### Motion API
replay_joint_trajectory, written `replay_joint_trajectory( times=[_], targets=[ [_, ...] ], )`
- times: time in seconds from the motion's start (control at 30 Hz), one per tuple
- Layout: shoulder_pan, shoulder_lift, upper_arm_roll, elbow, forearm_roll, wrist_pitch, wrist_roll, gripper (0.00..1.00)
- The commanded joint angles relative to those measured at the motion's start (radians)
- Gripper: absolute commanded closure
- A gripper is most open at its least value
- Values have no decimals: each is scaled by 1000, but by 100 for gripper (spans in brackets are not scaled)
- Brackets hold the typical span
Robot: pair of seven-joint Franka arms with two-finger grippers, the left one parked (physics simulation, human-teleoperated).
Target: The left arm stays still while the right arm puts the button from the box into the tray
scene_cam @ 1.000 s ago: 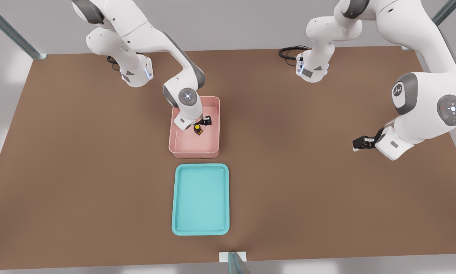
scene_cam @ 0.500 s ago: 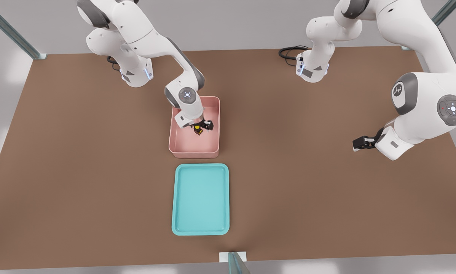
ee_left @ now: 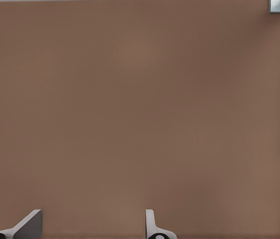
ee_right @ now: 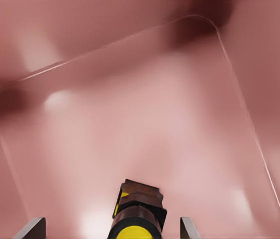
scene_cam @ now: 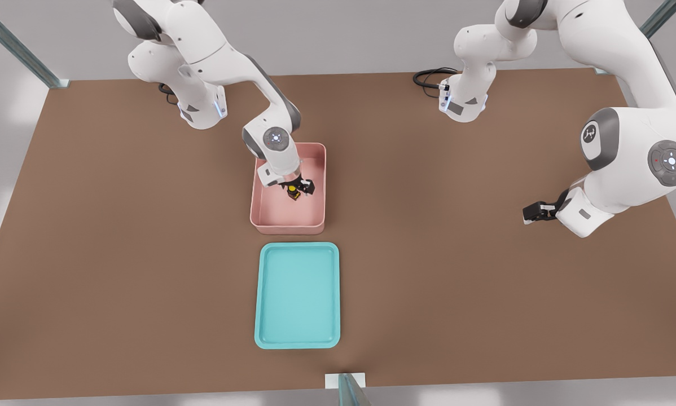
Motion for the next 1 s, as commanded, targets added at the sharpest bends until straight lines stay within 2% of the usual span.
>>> replay_joint_trajectory(
  times=[0.0,0.47,0.53,0.8,0.83,0.9,0.97],
  targets=[
    [-2,-4,0,0,-1,-15,80,0],
    [-11,-9,-2,-20,-24,-11,87,2],
    [-6,-7,-2,-17,-19,-11,94,8],
    [2,3,-2,-13,-12,-8,107,17],
    [2,3,0,-13,-12,-8,107,23],
    [2,13,0,-13,-12,-6,107,23],
    [2,13,0,-13,-12,-6,107,30]
  ],
)
